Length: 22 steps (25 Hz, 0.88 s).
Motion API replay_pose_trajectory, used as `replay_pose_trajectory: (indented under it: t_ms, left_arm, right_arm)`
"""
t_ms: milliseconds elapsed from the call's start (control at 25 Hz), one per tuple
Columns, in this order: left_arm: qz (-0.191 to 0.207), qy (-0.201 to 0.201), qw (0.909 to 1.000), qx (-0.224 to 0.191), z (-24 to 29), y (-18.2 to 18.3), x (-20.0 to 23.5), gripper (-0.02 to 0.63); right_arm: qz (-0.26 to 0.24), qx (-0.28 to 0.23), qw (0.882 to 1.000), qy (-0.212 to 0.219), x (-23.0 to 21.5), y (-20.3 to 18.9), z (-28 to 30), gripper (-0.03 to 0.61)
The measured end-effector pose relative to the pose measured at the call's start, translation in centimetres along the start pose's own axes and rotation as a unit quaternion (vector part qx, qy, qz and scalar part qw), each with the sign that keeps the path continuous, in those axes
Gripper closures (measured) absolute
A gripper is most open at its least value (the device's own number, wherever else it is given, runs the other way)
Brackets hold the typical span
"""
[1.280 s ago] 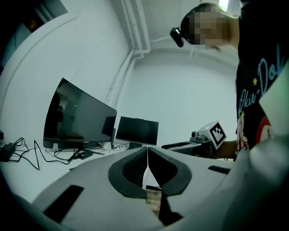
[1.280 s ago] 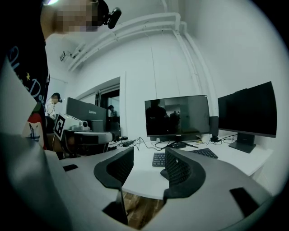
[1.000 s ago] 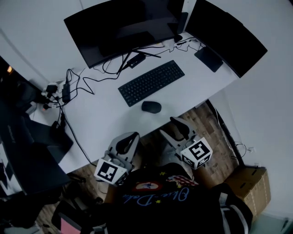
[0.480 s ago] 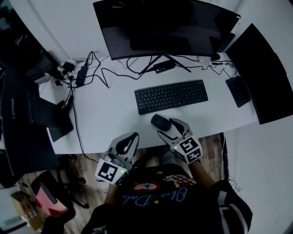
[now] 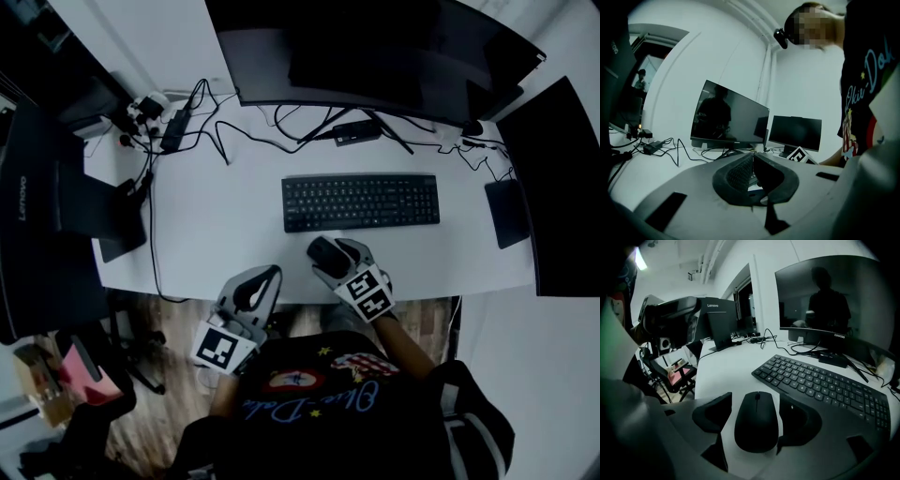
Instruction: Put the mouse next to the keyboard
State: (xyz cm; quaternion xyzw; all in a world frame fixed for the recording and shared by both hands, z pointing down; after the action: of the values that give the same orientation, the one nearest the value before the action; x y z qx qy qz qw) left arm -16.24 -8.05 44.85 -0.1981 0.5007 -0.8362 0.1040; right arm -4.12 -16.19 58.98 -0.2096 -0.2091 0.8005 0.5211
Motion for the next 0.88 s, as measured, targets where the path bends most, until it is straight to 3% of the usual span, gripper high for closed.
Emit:
replay_pose_trajectory:
  t_ms: [360,600,880]
  left_arm:
    - [-0.011,0.027,0.9996,0.007,0.3,-0.1,0.1,0.609]
    - [-0.012,0.037,0.9992,0.008,0.3,0.0,0.0,0.609]
    - [-0.005,0.036,0.9993,0.010,0.7,0.5,-0.5,0.609]
  right_arm:
    - [-0.011,0.028,0.999,0.023,-0.5,-1.3,2.5,0.296]
    - [-0.040,0.038,0.998,0.005,-0.3,-1.6,3.2,0.298]
    - [-0.021,0.041,0.999,0.017,-0.8,-1.4,2.6,0.298]
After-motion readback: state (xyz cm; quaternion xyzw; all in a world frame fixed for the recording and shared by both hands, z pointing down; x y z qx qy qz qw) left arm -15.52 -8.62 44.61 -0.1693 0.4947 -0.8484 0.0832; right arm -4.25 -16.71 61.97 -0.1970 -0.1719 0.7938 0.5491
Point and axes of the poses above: the fingertips, and each gripper's own axes: z forward along the fingers, x to its left, y out of its top, the point moved 4 cm from there along -z, backward along the fingers, and after that the axes turned 15 degrees about x, right-handed, at the moved point
